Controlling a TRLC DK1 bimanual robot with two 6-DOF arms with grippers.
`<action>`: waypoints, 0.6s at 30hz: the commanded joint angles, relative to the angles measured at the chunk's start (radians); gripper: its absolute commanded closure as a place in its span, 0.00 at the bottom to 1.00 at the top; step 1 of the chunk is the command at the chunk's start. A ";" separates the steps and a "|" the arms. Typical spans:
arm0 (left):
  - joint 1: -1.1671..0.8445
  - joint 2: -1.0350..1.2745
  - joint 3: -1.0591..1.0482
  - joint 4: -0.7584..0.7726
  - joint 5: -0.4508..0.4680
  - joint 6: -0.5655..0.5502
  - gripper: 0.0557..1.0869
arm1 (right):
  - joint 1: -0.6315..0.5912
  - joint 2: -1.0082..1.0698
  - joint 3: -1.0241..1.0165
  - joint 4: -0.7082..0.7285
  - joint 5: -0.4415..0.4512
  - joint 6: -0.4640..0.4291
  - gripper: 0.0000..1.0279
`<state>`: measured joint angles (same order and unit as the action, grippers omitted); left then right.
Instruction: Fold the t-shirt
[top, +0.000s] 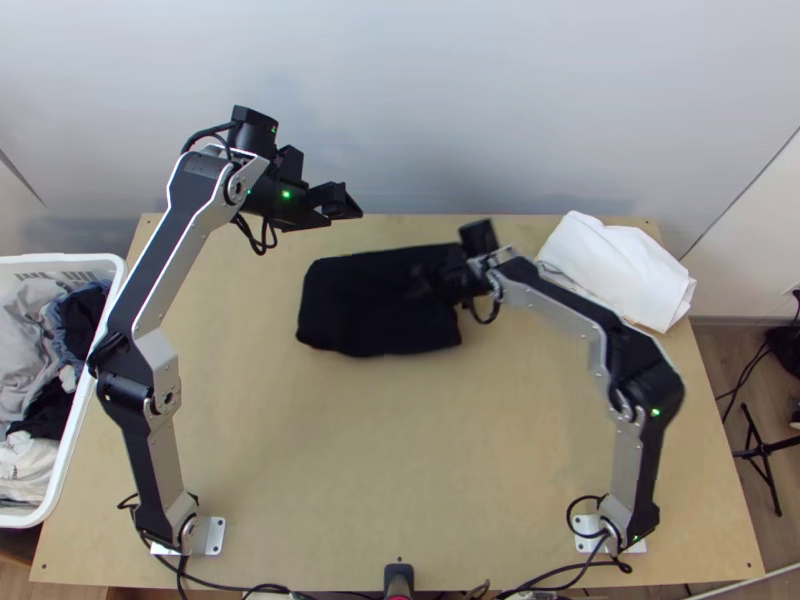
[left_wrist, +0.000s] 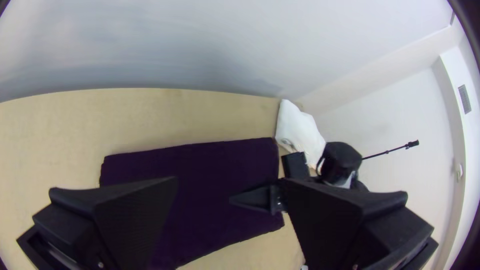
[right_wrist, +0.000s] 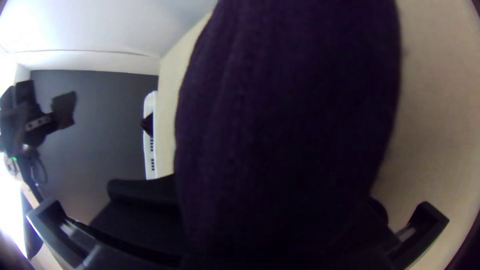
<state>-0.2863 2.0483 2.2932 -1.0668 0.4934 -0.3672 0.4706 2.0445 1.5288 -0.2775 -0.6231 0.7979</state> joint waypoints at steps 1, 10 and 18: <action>0.009 -0.002 -0.003 0.001 0.001 0.001 0.04 | -0.107 -0.158 0.042 0.008 -0.096 0.066 0.97; 0.021 -0.002 -0.014 0.001 0.001 0.002 0.04 | -0.423 -0.265 0.146 0.011 -0.308 0.113 0.97; 0.019 0.000 -0.015 0.001 0.002 0.002 0.04 | -0.636 -0.213 0.220 0.032 -0.449 0.115 0.97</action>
<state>-0.2687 2.0464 2.2795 -1.0664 0.4957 -0.3668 0.0078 1.8061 1.6844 -0.2558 -0.9691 0.9035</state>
